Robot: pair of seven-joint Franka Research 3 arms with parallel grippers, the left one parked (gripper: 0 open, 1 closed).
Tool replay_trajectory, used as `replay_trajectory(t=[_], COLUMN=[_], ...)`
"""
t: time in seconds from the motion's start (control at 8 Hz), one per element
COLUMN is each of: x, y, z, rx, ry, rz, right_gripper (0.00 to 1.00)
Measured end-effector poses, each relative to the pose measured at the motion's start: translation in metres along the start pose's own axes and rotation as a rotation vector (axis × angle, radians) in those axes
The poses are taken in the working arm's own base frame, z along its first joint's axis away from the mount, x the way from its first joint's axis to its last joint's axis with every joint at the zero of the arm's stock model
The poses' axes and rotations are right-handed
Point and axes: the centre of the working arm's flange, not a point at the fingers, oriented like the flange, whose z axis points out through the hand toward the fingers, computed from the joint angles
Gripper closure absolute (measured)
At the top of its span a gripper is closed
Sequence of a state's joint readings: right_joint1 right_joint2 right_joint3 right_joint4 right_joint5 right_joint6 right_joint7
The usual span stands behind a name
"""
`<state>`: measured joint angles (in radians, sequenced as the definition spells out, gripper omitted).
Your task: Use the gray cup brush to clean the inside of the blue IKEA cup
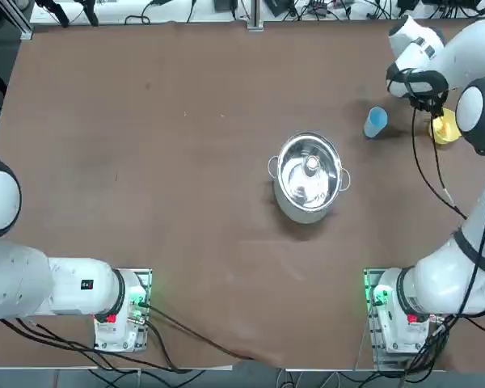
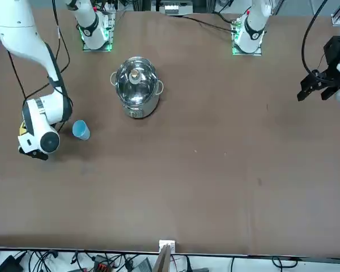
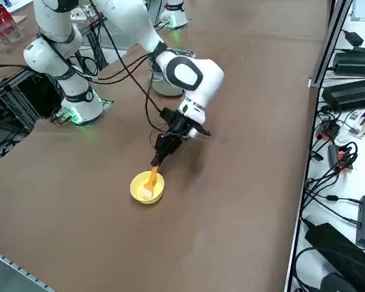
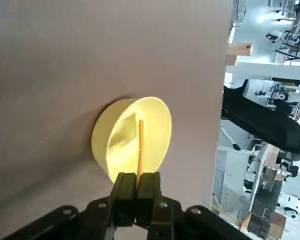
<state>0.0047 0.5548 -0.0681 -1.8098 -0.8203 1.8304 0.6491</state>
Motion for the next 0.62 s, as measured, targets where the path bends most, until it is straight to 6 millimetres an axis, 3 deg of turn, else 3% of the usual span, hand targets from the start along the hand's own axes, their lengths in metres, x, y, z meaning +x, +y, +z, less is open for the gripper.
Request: replay_trajectory(t=[0.62], x=[-0.012], y=[0.103], z=[-0.107], rx=[0.199], ry=[0.005], rz=[-0.046], right_gripper=[0.97])
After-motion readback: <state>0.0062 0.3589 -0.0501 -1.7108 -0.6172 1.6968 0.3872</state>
